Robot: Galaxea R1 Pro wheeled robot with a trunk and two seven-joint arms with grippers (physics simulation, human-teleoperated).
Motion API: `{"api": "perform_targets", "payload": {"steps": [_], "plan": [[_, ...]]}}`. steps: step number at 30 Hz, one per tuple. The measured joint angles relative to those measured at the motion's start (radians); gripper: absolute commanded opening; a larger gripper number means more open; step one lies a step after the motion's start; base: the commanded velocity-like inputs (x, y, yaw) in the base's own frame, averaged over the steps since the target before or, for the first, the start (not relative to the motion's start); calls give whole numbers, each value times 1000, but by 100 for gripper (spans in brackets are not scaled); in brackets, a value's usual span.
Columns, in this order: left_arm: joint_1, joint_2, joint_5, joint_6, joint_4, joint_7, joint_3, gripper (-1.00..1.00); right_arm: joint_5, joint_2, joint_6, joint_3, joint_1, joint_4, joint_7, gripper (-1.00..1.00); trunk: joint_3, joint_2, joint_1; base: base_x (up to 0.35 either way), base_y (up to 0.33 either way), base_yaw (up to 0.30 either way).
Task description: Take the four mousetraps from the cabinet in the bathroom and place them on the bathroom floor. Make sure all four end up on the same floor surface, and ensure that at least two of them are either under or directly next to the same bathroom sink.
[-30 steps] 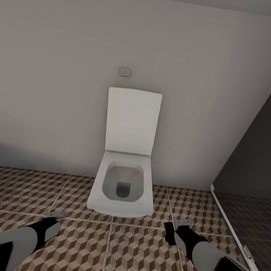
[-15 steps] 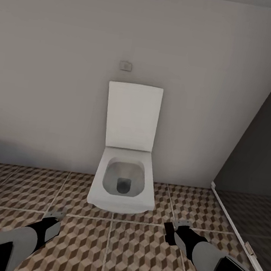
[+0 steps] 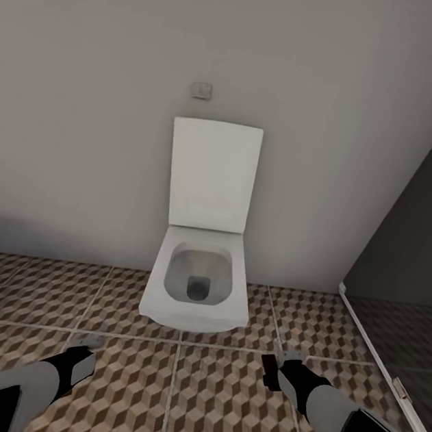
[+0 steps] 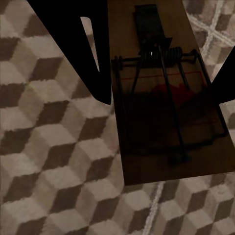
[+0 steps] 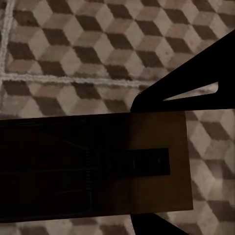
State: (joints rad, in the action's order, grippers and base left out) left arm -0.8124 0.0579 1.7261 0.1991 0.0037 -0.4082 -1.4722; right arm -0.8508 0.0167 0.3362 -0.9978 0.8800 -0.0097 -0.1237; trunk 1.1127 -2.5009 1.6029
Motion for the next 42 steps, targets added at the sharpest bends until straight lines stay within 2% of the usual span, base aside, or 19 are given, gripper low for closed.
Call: {"api": "perform_targets", "payload": {"steps": [6,14,24,31,35,39,42], "plan": [[0,1,0,0,0,0,0,-100,0,0,0,0,0,0,0,-100,23,-1,3,34,0,0],[0,1,0,1,0,0,-1,-100,0,0,0,0,0,0,0,-100,54,-3,6,243,0,0],[0,-3,-5,-10,-7,6,-8,-100,0,0,-1,0,0,0,0,-100,54,-3,6,73,0,0],[0,21,-7,-12,-1,8,-9,-100,0,1,-1,0,0,0,-1,-100,54,-3,6,260,0,0],[0,27,-7,-13,0,9,-9,-100,-1,4,-13,1,0,0,-1,-100,54,-3,6,333,0,0],[0,27,-7,-13,-3,9,-9,-100,-7,5,-37,6,0,1,-8,-100,54,-3,6,309,0,0],[0,17,-7,-15,-8,9,-10,-100,-10,2,-43,9,5,1,-25,-100,54,-3,6,117,0,0]]}}
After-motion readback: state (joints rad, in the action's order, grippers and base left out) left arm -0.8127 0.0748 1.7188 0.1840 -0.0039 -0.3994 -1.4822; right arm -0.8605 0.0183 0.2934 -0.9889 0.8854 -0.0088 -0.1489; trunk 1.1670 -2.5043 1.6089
